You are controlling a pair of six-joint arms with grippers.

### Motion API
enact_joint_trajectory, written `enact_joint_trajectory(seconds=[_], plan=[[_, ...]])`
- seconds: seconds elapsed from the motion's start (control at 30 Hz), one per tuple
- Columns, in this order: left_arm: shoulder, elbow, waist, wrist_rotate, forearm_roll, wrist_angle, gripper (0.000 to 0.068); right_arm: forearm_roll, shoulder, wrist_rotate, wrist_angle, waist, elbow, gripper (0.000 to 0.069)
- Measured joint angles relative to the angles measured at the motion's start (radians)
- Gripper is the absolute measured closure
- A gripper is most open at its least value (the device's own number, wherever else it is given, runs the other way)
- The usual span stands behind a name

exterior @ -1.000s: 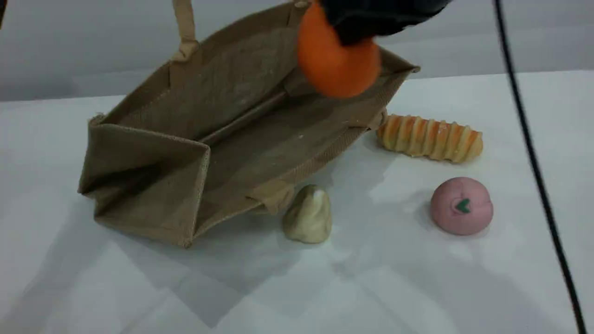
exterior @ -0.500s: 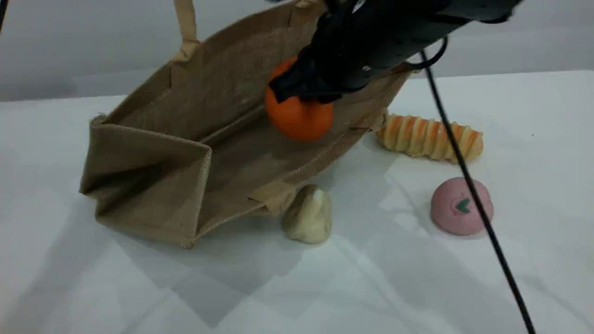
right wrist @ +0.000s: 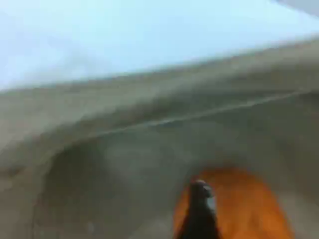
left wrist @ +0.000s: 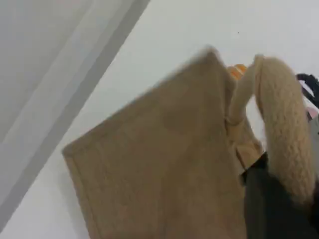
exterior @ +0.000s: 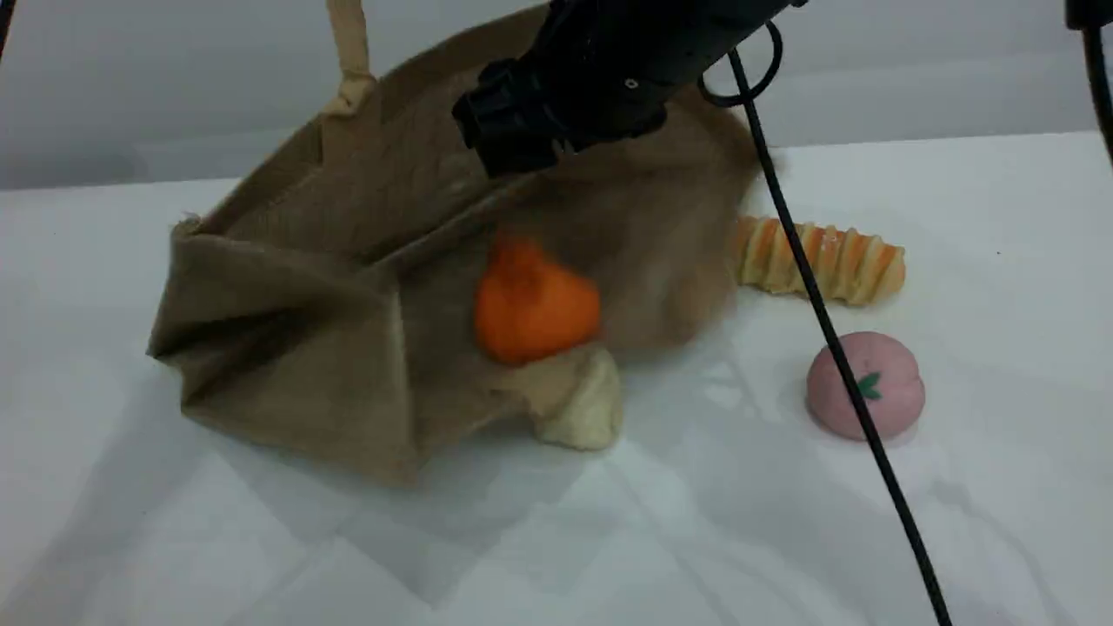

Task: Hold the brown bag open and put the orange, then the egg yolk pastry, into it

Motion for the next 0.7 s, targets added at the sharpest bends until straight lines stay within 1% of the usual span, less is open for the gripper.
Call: enact_joint_trajectory(seconds=[0.07,0.13,0.2,0.33,0.47,0.53,0.6,0.7], plan=[[0.0,0.0,0.0,0.0,0.0,-0.001,0.0598,0.0,-0.008,0.0,0.014,0.0,0.0,0.0126],[0.0,0.0,0.0,0.0,0.0,-0.002,0.0598,-0.009,-0.024,0.001,0.038,-0.001,0.0,0.009],[0.0,0.0,0.0,0.0,0.0,-0.002,0.0598,-0.019,-0.044,-0.004,0.08,-0.001,0.0,0.009],[0.0,-0.001,0.003,0.0,0.0,-0.001,0.0598,-0.054,-0.103,-0.01,0.155,-0.001,0.0,0.0118],[0.0,-0.007,0.013,-0.026,0.004,-0.002,0.0598,-0.073,-0.164,-0.009,0.242,-0.002,0.0,0.0124],[0.0,-0.026,0.037,-0.035,-0.004,0.006,0.0598,-0.073,-0.176,-0.008,0.279,-0.002,0.0,0.0124],[0.0,-0.049,0.06,-0.053,0.007,-0.005,0.0598,-0.077,-0.175,-0.009,0.326,-0.002,0.0,0.0124],[0.0,-0.086,0.092,-0.08,-0.006,0.006,0.0598,-0.08,-0.174,-0.002,0.37,-0.002,0.0,0.0124]])
